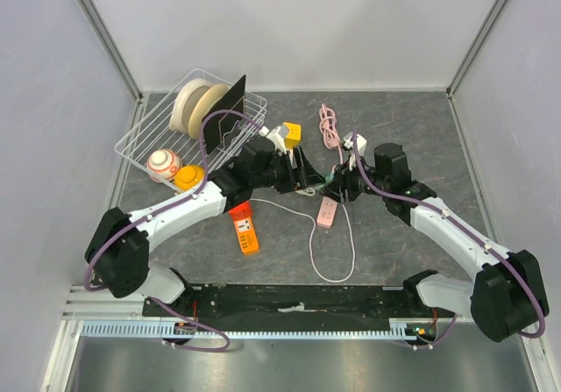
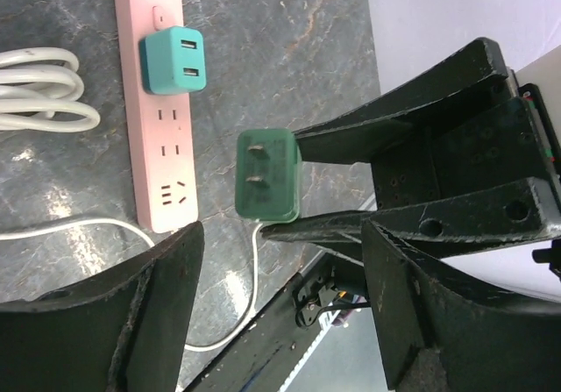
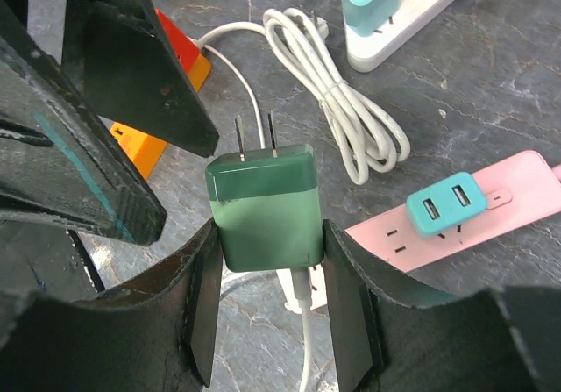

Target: Insert the plug

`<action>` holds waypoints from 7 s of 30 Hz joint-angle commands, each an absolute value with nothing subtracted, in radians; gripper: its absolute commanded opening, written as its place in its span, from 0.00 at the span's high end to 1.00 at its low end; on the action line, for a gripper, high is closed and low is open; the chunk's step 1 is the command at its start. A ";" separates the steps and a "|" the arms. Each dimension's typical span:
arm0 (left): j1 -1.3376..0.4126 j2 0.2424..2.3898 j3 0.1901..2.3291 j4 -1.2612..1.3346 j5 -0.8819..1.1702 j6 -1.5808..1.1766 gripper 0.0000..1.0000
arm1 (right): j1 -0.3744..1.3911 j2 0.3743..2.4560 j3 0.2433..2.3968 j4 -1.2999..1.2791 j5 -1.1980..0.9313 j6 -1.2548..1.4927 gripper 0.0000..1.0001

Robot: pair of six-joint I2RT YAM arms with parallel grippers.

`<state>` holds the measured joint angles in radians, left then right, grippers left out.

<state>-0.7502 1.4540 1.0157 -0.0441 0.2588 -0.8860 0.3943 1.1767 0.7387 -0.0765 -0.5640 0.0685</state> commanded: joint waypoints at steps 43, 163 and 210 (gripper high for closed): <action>-0.652 1.263 0.654 0.500 0.324 -1.431 0.98 | 0.505 0.913 0.497 0.382 -0.332 1.111 0.28; -0.770 1.238 0.792 -0.138 0.003 -0.739 0.23 | 0.864 1.499 0.971 -0.551 0.580 1.011 1.00; -0.744 0.916 0.993 -0.450 -0.531 -0.290 0.20 | 0.936 1.801 1.039 -0.753 0.526 1.141 1.00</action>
<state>-0.7586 0.9783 1.0756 -0.5343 -0.3668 -0.4183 0.9157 1.6688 1.0946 -0.6796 0.6685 1.0805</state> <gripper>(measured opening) 0.794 0.370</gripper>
